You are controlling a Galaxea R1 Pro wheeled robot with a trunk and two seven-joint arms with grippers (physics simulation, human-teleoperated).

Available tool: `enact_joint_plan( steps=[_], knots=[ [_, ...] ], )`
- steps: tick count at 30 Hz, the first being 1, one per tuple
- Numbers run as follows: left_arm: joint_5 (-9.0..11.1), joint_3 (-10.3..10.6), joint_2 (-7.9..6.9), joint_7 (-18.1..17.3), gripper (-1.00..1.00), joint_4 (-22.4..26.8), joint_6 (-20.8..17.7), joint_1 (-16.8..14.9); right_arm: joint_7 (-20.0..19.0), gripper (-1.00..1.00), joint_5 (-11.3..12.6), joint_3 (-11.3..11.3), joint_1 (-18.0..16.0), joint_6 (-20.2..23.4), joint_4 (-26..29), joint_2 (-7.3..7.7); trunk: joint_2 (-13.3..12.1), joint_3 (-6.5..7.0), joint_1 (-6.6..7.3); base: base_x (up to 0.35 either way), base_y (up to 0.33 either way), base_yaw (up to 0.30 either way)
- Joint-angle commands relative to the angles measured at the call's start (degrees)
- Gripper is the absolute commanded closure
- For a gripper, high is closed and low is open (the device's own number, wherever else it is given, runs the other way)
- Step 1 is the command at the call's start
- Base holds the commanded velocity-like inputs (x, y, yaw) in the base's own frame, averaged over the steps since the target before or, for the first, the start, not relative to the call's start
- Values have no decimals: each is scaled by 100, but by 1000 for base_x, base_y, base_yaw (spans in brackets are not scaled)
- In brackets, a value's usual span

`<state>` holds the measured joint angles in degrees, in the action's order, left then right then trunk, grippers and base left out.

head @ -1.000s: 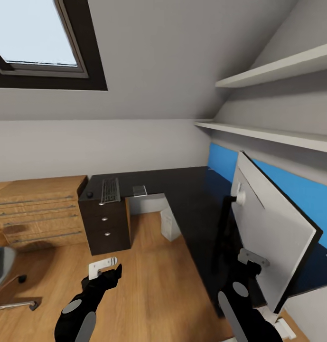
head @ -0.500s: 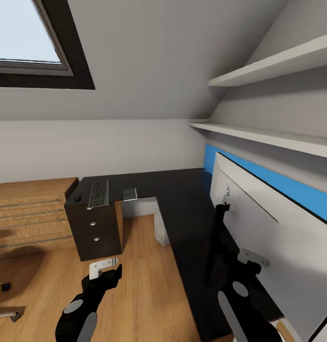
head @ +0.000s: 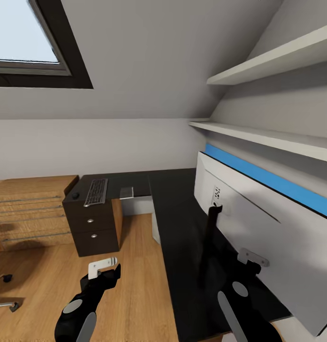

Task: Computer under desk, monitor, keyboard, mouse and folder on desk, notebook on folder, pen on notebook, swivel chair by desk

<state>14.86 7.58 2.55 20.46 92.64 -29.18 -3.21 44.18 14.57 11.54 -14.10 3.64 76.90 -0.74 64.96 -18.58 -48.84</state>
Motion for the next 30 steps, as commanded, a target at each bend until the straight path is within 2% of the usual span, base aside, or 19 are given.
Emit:
enact_joint_plan(
  steps=[1,8,18,24,30],
  knots=[
    [61,1,0,55,-100,9,-21,-5,38,-100,11,7,-5,40,9,3,5,-9,0,-119,-240,34],
    [63,-27,0,55,-100,9,-15,-5,30,-100,11,15,-5,40,-1,3,5,-11,0,-183,-239,8],
    [61,-40,0,55,-100,9,0,-5,34,-100,11,15,-5,40,-2,3,5,-16,0,-16,-337,8],
    [61,-39,0,58,-100,9,5,-5,38,-100,-2,18,-5,40,-8,3,5,-44,0,0,-306,158],
    [61,5,5,63,-100,9,16,-5,30,-100,-6,15,-5,37,-5,3,5,-78,0,0,-75,198]
  ],
)
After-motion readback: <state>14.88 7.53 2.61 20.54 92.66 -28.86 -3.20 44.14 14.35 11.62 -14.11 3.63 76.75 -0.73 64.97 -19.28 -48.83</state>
